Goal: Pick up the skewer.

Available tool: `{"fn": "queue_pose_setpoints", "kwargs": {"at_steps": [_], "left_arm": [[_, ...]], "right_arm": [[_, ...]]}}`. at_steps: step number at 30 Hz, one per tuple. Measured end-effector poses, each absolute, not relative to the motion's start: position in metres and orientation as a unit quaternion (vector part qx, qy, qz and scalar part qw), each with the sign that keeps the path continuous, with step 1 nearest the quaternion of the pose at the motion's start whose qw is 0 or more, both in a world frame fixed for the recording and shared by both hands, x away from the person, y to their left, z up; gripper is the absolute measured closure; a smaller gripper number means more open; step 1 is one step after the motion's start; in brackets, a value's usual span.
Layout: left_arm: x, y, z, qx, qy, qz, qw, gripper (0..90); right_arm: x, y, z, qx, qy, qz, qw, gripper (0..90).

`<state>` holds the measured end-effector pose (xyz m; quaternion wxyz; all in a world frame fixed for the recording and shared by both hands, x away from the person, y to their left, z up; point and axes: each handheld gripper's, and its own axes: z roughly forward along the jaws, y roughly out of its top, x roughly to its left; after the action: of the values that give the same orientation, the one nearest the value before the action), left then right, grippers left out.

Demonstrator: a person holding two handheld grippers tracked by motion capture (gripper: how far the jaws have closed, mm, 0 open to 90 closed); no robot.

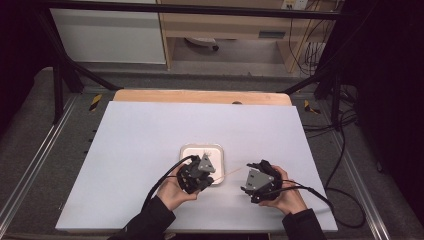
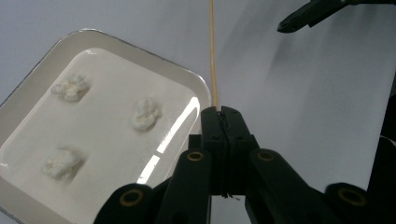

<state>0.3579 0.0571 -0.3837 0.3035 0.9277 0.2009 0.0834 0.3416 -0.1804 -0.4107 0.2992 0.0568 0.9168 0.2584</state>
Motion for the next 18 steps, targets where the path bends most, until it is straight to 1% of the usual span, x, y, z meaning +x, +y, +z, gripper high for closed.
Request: {"fn": "queue_pose_setpoints", "kwargs": {"at_steps": [1, 3, 5, 6, 7, 11, 18], "left_arm": [[0.358, 0.057, -0.384, 0.928, 0.201, 0.083, 0.303, 88.9], [0.358, 0.053, -0.383, 0.929, 0.197, 0.082, 0.302, 88.9], [0.357, 0.048, -0.381, 0.932, 0.187, 0.082, 0.3, 88.9], [0.357, 0.048, -0.381, 0.932, 0.187, 0.082, 0.3, 88.9], [0.356, 0.045, -0.38, 0.933, 0.183, 0.081, 0.298, 88.9], [0.355, 0.04, -0.379, 0.934, 0.178, 0.08, 0.298, 88.9], [0.354, 0.034, -0.381, 0.937, 0.172, 0.075, 0.295, 88.9]], "right_arm": [[0.342, -0.18, -0.411, 0.057, 0.917, 0.258, 0.299, 28.5], [0.341, -0.178, -0.411, 0.027, 0.919, 0.245, 0.307, 32.8], [0.341, -0.177, -0.411, 0.009, 0.919, 0.237, 0.315, 35.6], [0.341, -0.177, -0.411, 0.009, 0.919, 0.237, 0.315, 35.6], [0.341, -0.176, -0.411, -0.014, 0.918, 0.23, 0.322, 38.5], [0.339, -0.174, -0.411, -0.051, 0.917, 0.217, 0.332, 43.9], [0.34, -0.171, -0.414, -0.09, 0.917, 0.191, 0.338, 52.2]]}}
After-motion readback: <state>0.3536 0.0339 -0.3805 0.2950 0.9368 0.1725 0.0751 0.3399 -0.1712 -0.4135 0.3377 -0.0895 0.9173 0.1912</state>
